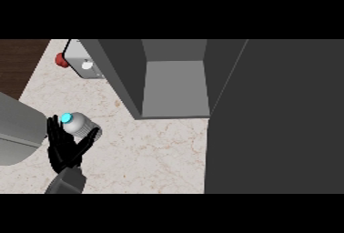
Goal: Pick up the bottled water, place it into the cabinet and close the cabinet
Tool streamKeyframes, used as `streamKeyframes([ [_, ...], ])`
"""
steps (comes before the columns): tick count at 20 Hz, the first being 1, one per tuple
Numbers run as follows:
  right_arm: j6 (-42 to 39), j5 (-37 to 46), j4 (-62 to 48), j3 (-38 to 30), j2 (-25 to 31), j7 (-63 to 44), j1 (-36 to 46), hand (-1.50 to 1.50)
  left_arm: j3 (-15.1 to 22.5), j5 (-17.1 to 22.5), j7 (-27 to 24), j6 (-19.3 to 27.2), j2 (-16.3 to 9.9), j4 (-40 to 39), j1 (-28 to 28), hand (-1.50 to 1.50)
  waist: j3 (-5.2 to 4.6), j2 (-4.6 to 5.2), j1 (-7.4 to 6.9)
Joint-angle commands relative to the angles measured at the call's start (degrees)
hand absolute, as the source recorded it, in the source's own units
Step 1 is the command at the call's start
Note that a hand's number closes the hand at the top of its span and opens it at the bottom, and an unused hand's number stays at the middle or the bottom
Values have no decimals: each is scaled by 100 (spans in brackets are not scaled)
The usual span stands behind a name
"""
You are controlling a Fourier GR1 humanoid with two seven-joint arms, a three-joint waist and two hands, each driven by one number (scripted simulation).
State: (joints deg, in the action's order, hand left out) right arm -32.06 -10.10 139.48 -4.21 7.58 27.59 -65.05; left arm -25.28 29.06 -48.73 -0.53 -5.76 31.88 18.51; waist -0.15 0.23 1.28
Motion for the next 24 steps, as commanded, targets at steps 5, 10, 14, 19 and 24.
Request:
streamKeyframes([
  [5,-232,-756,807,-458,136,-160,-311,-150,-140,106,-305,-377,-184,-682,482,150,1,0,20],
  [10,-254,-481,997,-221,-80,-91,-543,-150,-159,138,-513,-388,-155,-748,631,150,2,-16,39],
  [14,-160,-107,632,98,-201,-122,-194,-150,-164,-13,-1138,94,-129,-727,728,150,5,-13,-1],
  [19,-214,-490,693,-157,51,-45,-314,-150,830,-694,-656,-1036,68,-551,559,150,8,-33,-33],
  [24,19,-305,740,-35,-55,-106,-292,-150,1668,-1114,-193,-1341,560,-80,461,150,20,-87,-149],
])
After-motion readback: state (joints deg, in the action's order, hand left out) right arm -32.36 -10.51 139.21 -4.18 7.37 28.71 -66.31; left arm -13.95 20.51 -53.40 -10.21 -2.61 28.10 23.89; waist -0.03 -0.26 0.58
